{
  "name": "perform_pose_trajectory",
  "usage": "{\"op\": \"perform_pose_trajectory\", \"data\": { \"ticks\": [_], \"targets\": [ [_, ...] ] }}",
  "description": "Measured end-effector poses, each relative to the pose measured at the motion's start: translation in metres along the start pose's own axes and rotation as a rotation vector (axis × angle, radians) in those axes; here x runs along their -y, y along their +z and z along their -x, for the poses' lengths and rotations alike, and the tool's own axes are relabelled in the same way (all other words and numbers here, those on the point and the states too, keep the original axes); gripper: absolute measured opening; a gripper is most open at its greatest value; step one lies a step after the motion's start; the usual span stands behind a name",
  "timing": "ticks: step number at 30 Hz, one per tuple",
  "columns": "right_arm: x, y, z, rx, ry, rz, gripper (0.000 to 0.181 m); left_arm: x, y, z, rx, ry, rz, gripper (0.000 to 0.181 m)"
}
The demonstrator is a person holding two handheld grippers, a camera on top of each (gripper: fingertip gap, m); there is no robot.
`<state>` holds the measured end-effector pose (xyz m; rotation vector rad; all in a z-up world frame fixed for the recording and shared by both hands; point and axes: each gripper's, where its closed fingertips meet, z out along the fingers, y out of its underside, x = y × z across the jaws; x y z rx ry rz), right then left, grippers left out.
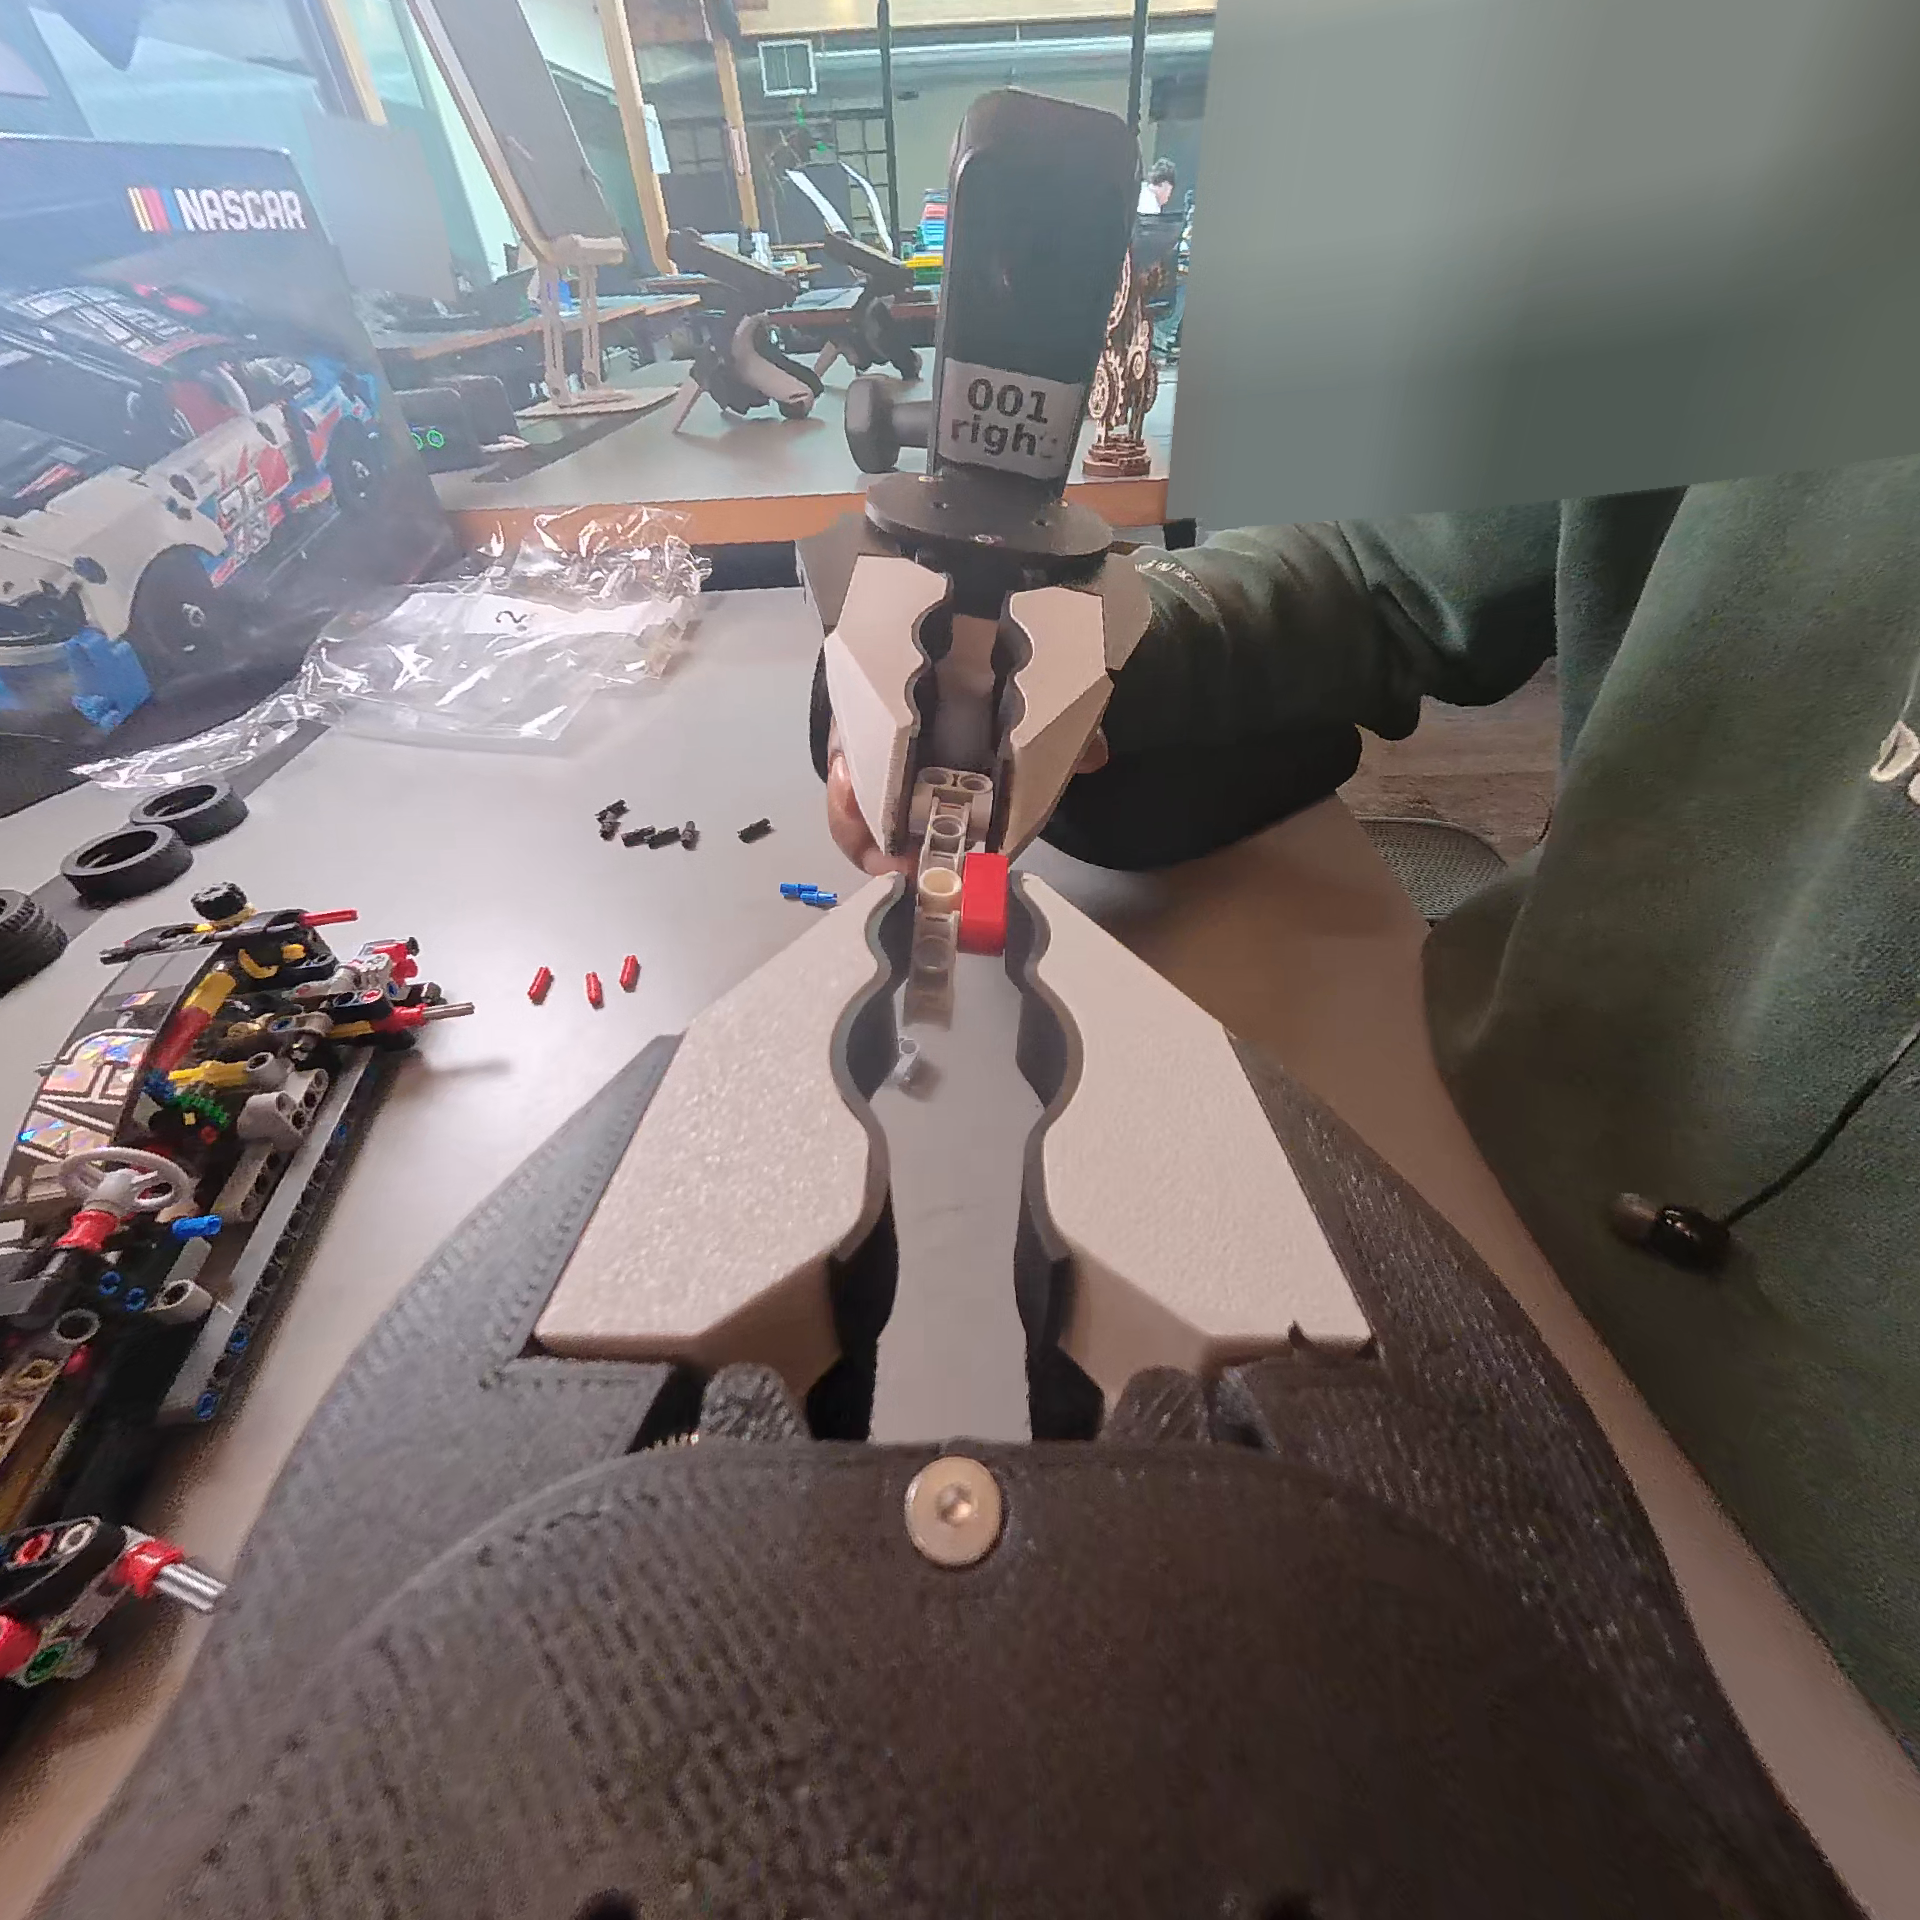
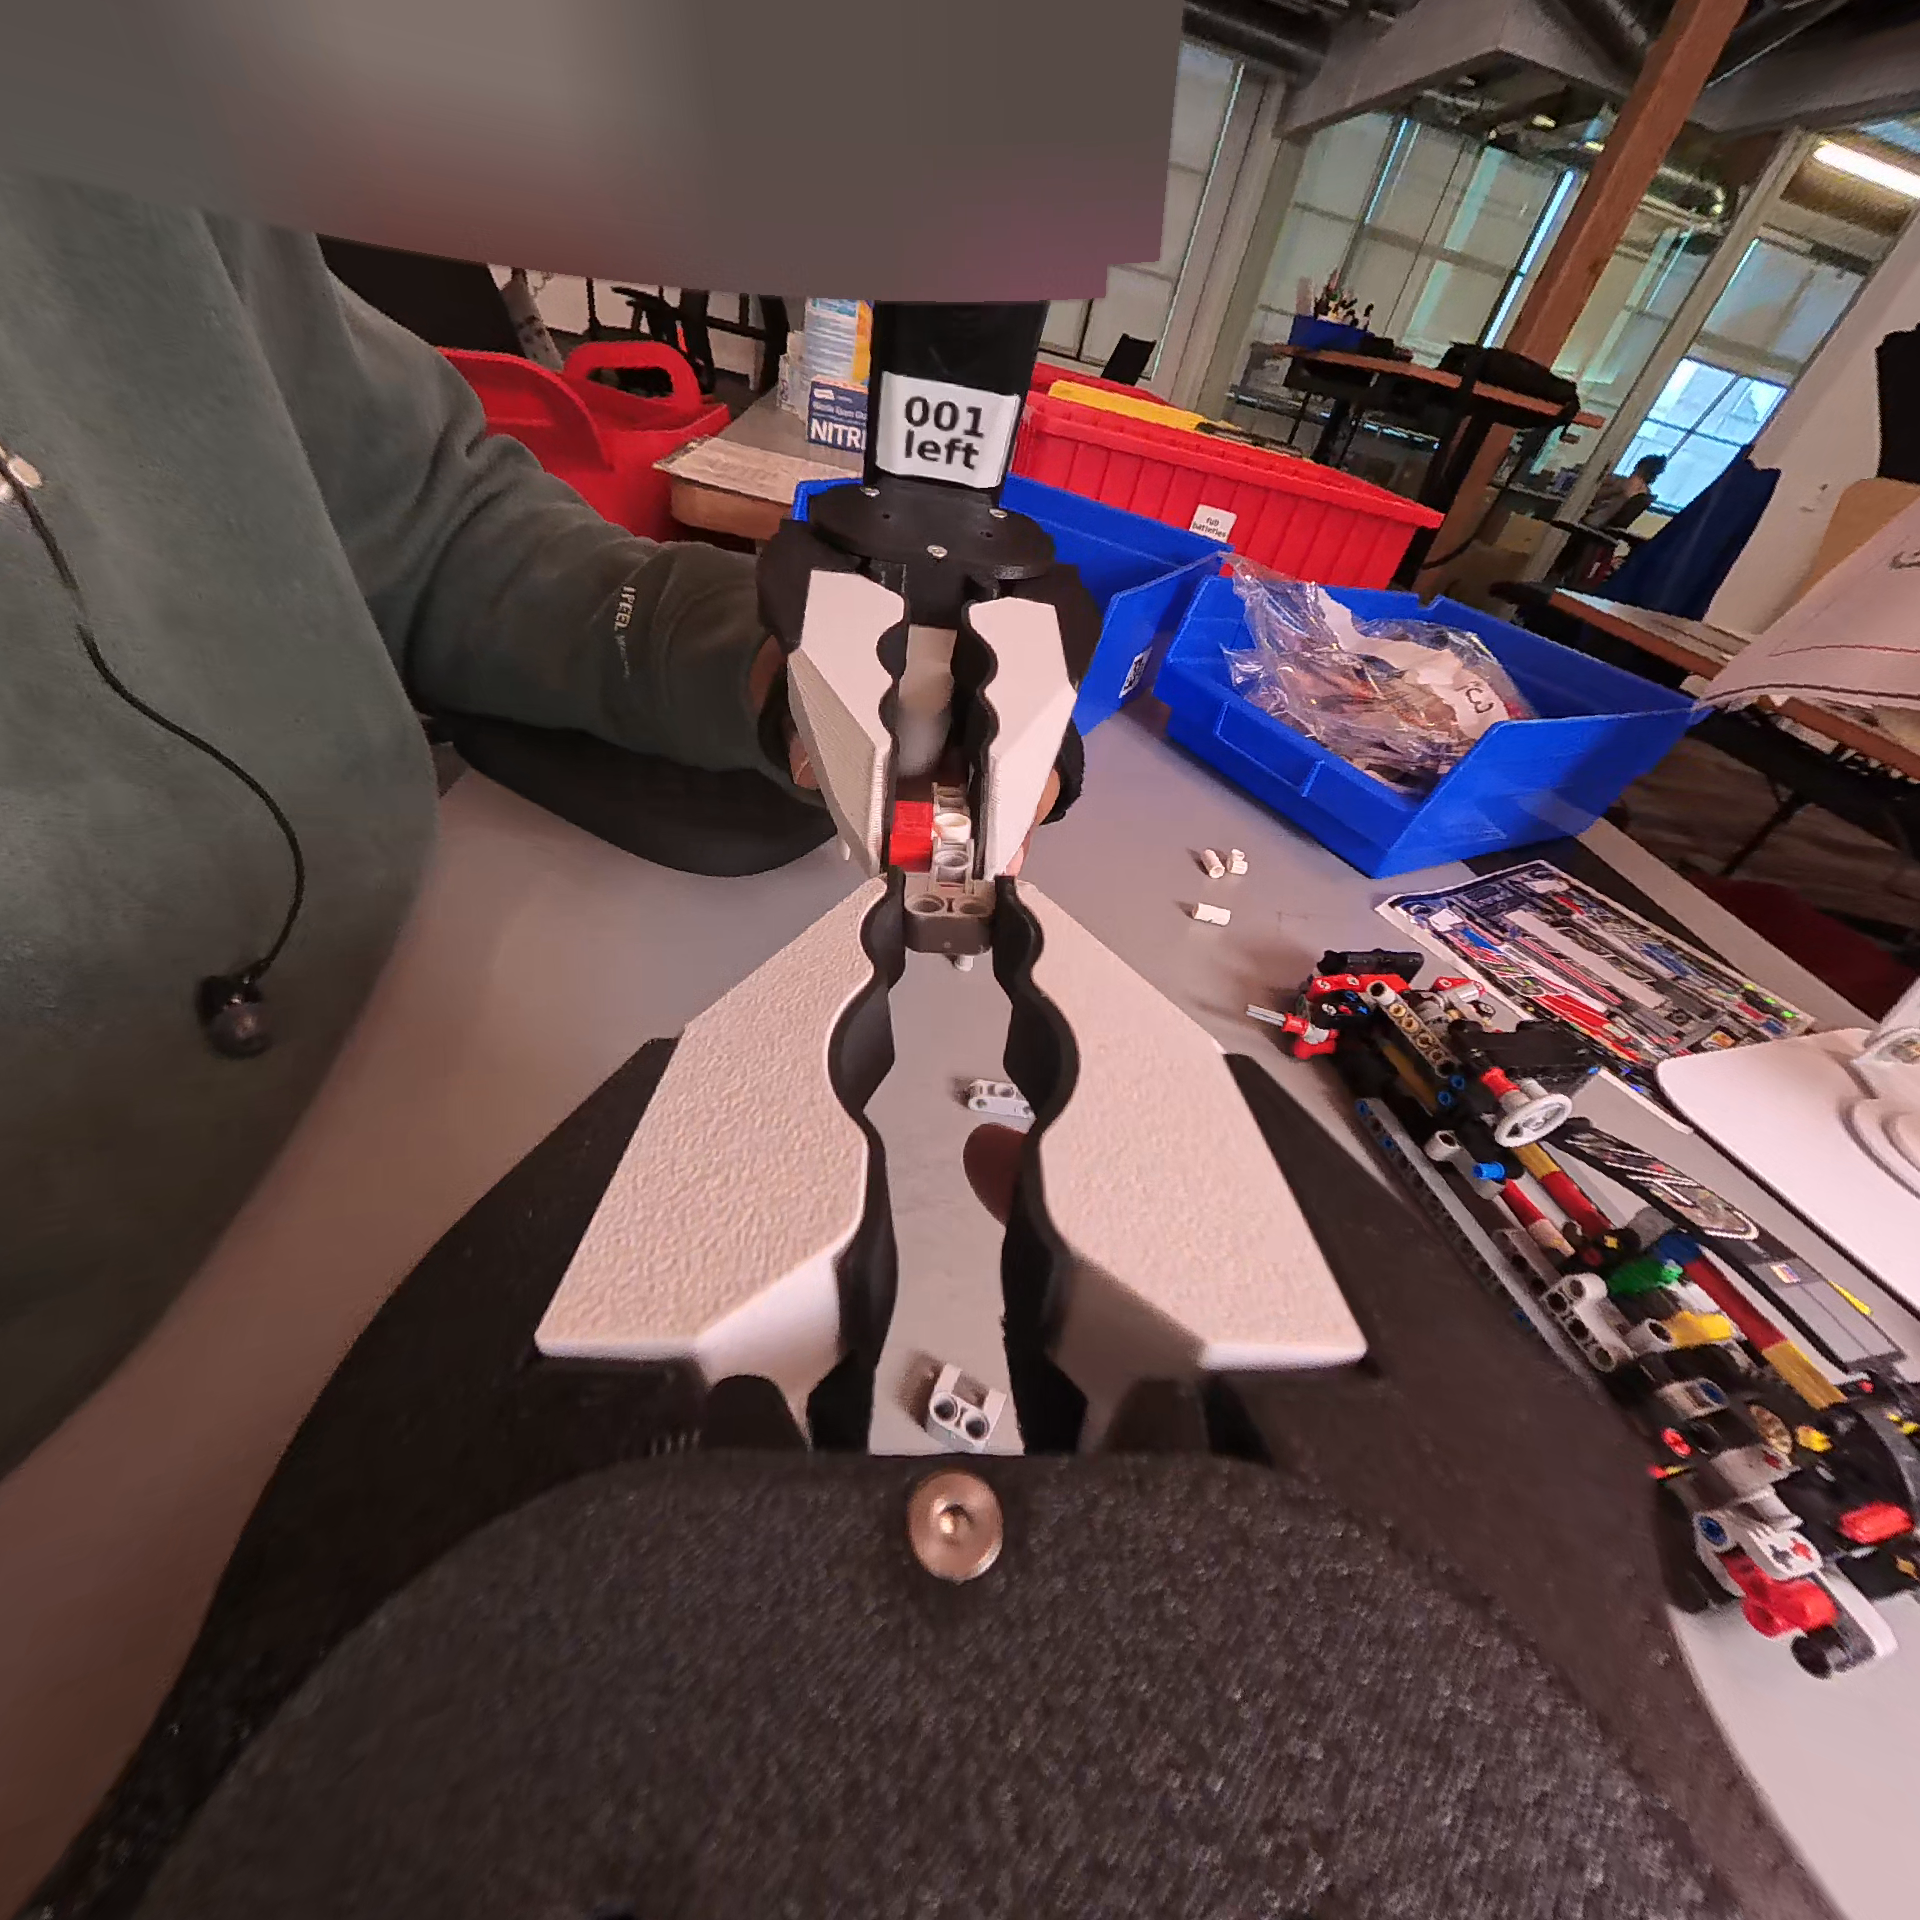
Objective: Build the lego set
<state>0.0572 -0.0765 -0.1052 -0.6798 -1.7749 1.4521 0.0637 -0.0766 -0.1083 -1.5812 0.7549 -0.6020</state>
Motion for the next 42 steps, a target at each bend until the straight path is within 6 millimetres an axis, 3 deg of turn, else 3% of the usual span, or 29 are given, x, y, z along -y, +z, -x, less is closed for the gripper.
{"op": "perform_pose_trajectory", "data": {
  "ticks": [11, 20, 28, 32, 35, 38, 42],
  "targets": [
    [0.007, -0.003, 0.004, 0.000, -0.057, 0.031, 0.015, 0.006, 0.002, -0.004, 0.001, 0.002, -0.030, 0.015],
    [0.009, -0.004, 0.009, -0.012, -0.147, 0.010, 0.023, 0.010, -0.003, -0.009, 0.038, 0.215, -0.021, 0.015],
    [0.009, -0.004, 0.010, -0.027, -0.206, 0.021, 0.015, 0.007, -0.002, -0.011, 0.023, 0.231, -0.025, 0.015],
    [0.011, -0.004, 0.009, -0.064, -0.317, 0.023, 0.014, 0.007, -0.003, -0.010, 0.036, 0.230, -0.039, 0.016],
    [0.013, -0.003, 0.008, -0.121, -0.465, 0.029, 0.015, 0.007, -0.004, -0.008, 0.010, 0.125, -0.070, 0.024],
    [0.014, -0.003, 0.009, -0.145, -0.535, 0.035, 0.015, 0.007, -0.003, -0.011, -0.102, -0.097, -0.100, 0.036],
    [0.011, -0.002, 0.010, -0.147, -0.573, 0.050, 0.015, 0.005, 0.000, -0.017, -0.184, -0.210, -0.112, 0.025]
  ]
}}
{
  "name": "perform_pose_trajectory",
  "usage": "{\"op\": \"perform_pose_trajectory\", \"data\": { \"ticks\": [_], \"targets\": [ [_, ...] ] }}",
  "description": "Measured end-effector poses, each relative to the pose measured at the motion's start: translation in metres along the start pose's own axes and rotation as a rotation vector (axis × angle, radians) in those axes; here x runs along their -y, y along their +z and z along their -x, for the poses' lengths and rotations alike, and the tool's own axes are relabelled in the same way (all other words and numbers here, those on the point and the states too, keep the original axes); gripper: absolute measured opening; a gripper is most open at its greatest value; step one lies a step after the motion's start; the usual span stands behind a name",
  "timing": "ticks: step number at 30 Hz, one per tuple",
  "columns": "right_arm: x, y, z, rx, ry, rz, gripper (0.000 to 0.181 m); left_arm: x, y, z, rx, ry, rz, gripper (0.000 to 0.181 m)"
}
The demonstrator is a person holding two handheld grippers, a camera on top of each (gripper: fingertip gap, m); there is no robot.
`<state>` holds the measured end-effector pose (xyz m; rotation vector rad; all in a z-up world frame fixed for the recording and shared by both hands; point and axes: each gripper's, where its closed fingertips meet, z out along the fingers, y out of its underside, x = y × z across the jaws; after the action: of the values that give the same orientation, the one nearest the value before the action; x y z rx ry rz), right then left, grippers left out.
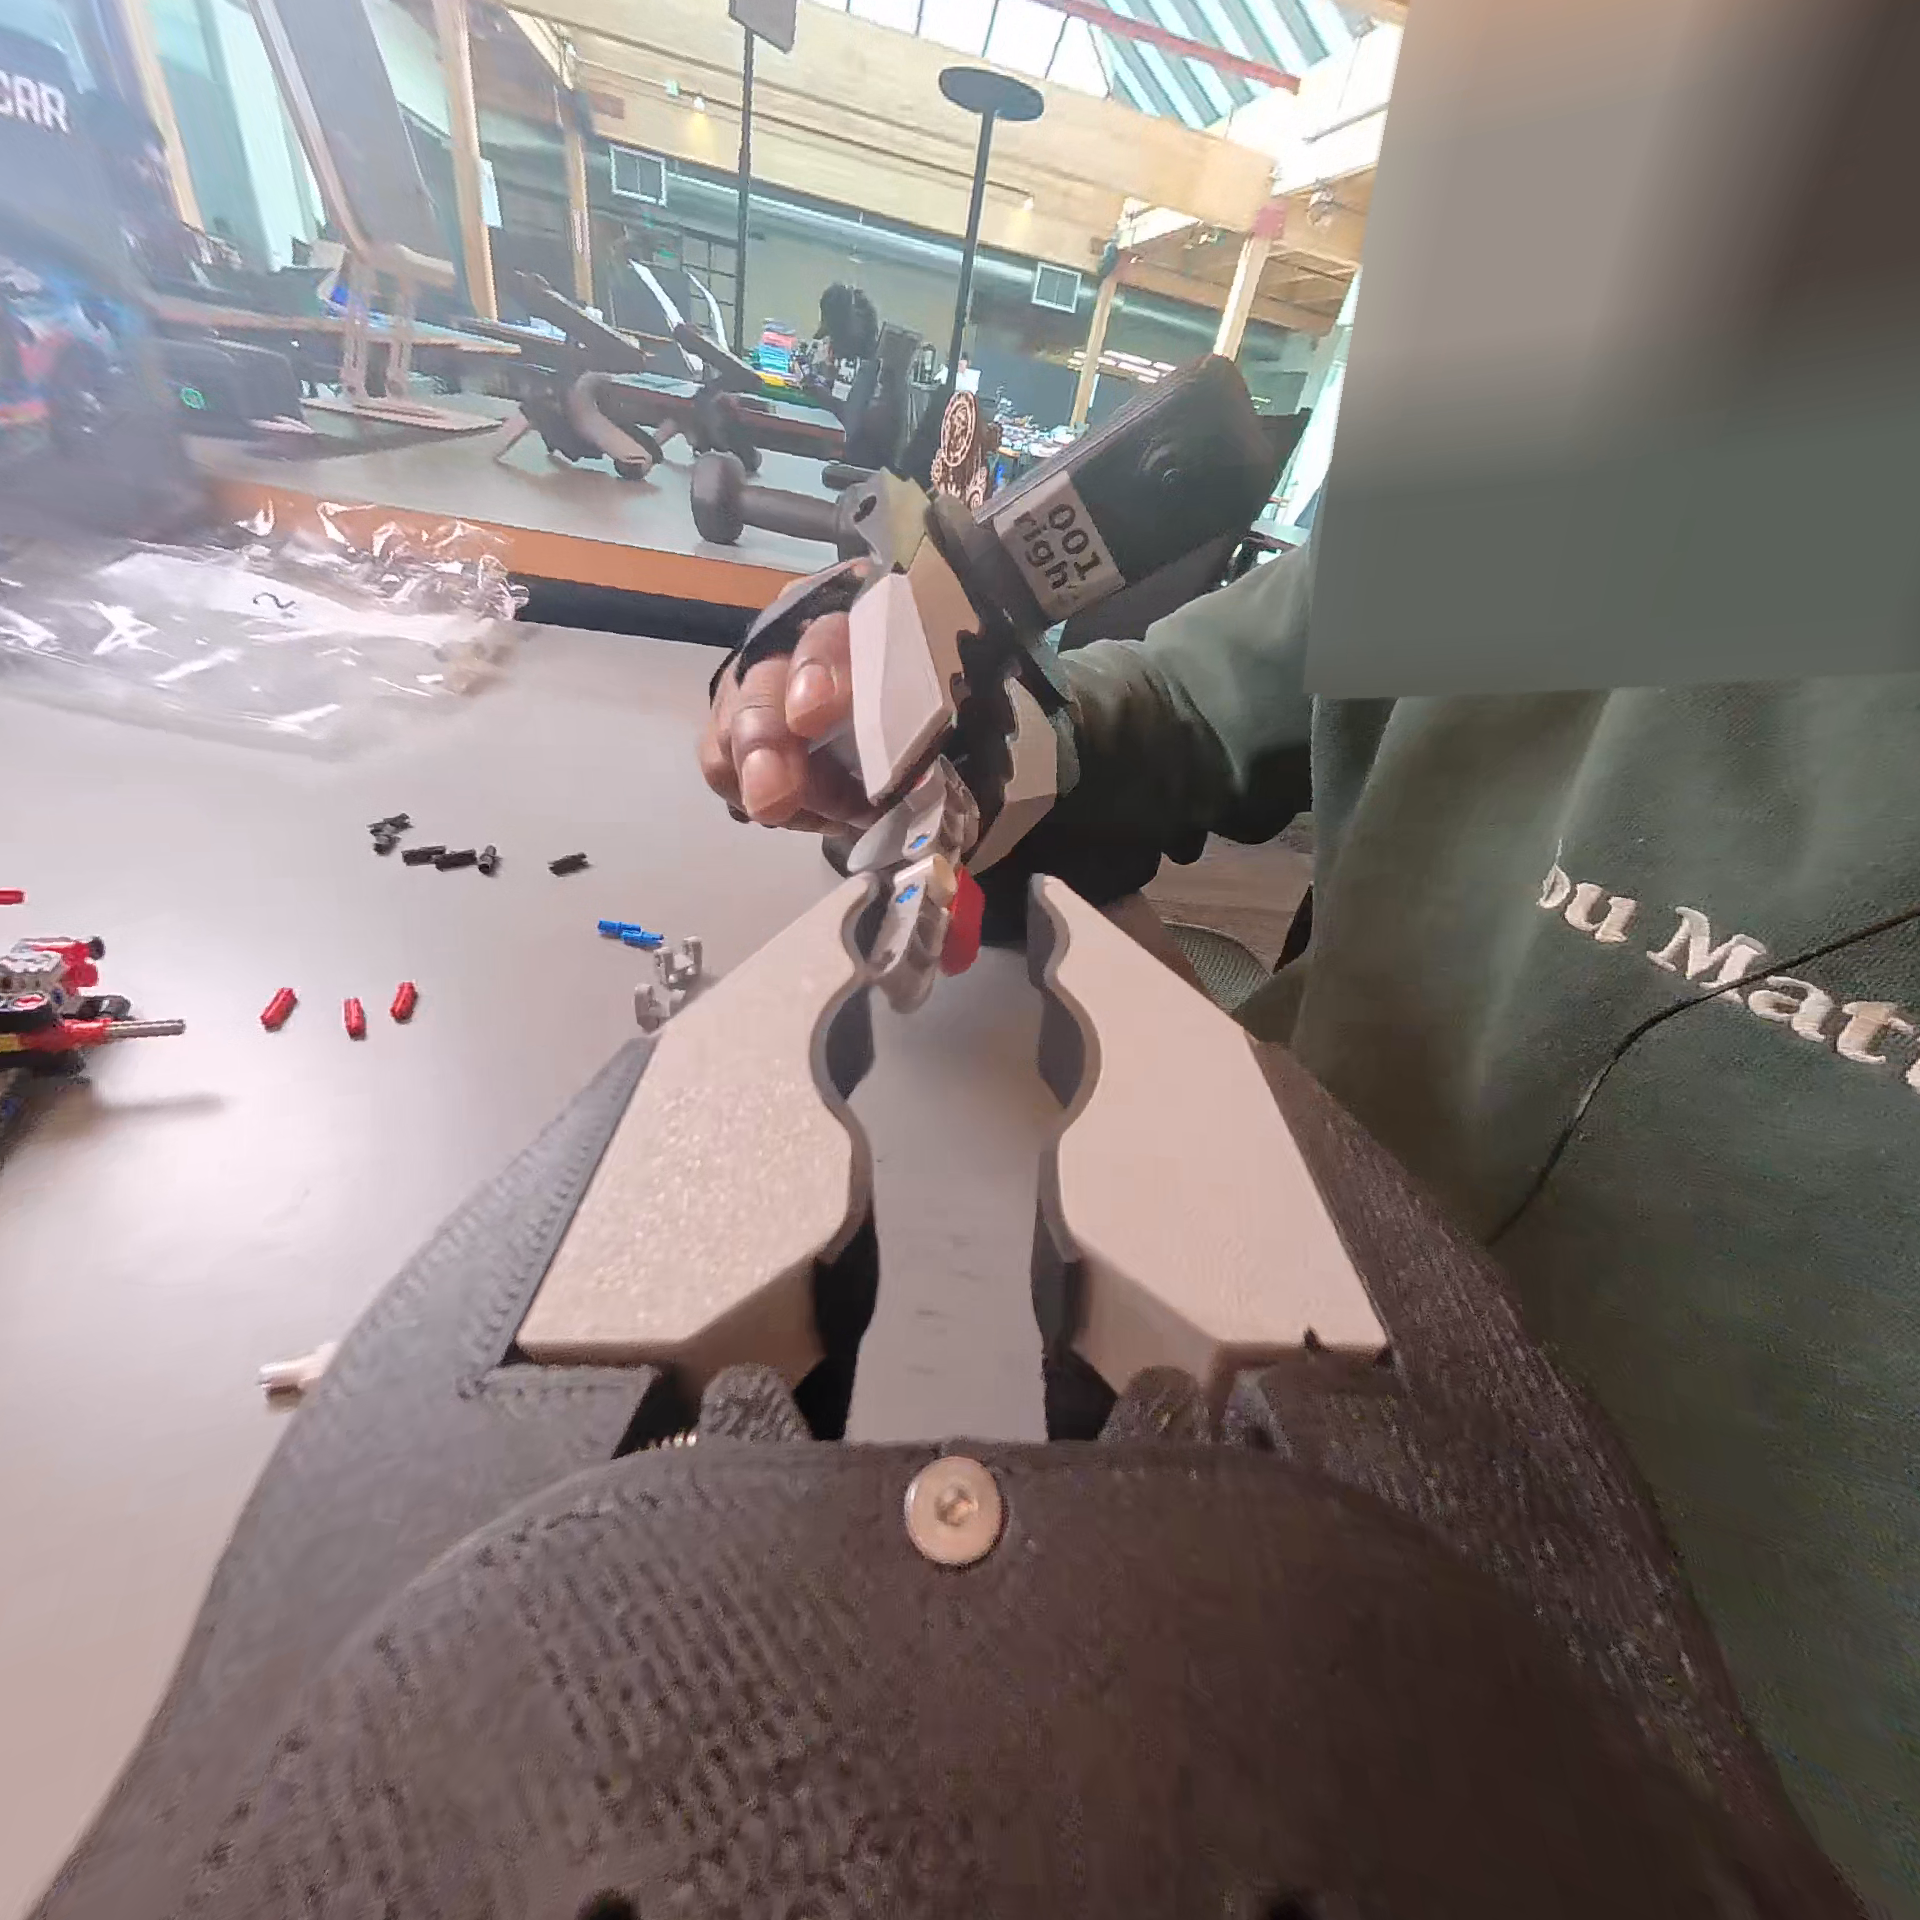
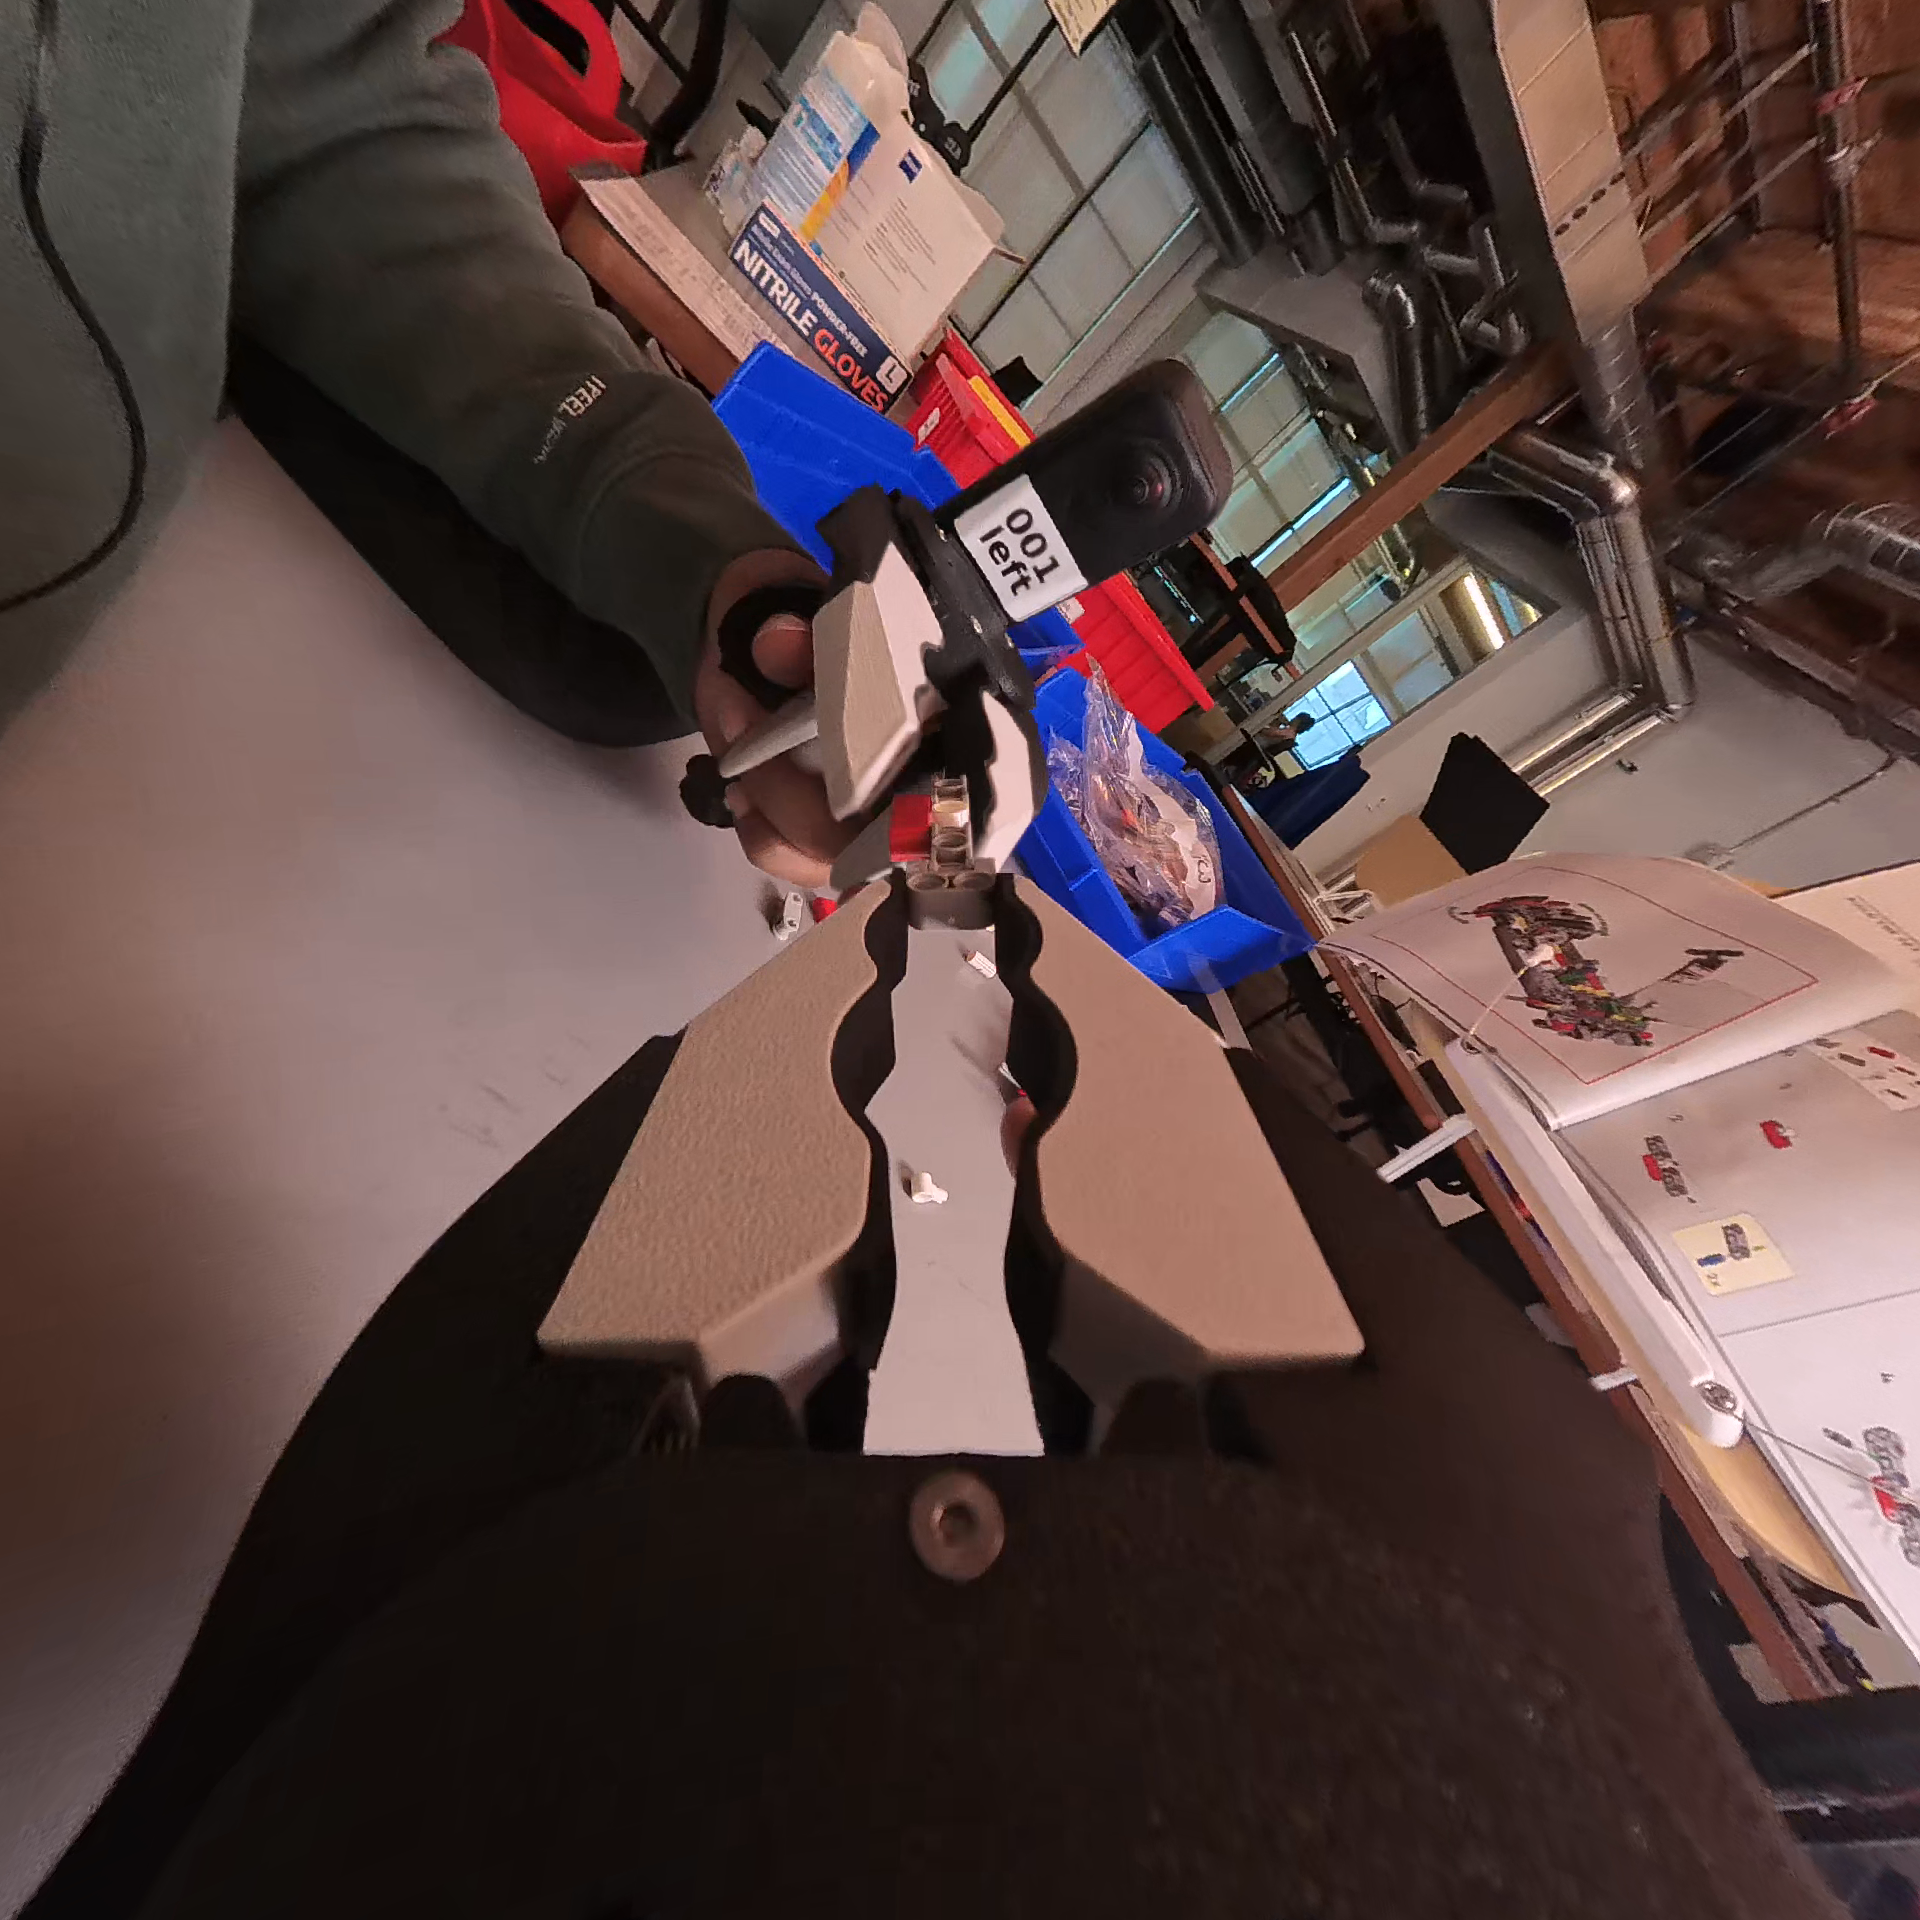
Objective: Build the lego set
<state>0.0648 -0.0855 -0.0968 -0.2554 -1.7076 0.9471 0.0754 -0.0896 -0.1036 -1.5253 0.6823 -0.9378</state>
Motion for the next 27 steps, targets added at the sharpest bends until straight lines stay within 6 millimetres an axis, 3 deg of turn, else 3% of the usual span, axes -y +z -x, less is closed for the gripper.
{"op": "perform_pose_trajectory", "data": {
  "ticks": [2, 7, 9, 12, 18, 27],
  "targets": [
    [0.000, 0.001, 0.002, 0.001, -0.013, 0.005, 0.015, -0.001, 0.001, 0.002, 0.004, -0.034, 0.000, 0.014],
    [-0.012, 0.002, 0.002, 0.008, 0.051, 0.047, 0.017, -0.005, -0.001, 0.011, 0.054, -0.024, 0.024, 0.010],
    [-0.016, 0.001, 0.002, 0.066, 0.246, 0.032, 0.031, -0.006, -0.004, 0.017, 0.113, 0.066, 0.051, 0.005],
    [-0.021, -0.003, -0.005, 0.121, 0.520, -0.004, 0.031, -0.008, -0.007, 0.021, 0.181, 0.192, 0.099, 0.005],
    [-0.022, 0.002, 0.003, 0.174, 0.638, 0.009, 0.024, -0.013, -0.005, 0.024, 0.255, 0.364, 0.166, 0.005],
    [-0.017, 0.004, 0.008, 0.409, 1.293, -0.075, 0.030, -0.009, -0.003, 0.018, 0.327, 0.662, 0.195, 0.006]
  ]
}}
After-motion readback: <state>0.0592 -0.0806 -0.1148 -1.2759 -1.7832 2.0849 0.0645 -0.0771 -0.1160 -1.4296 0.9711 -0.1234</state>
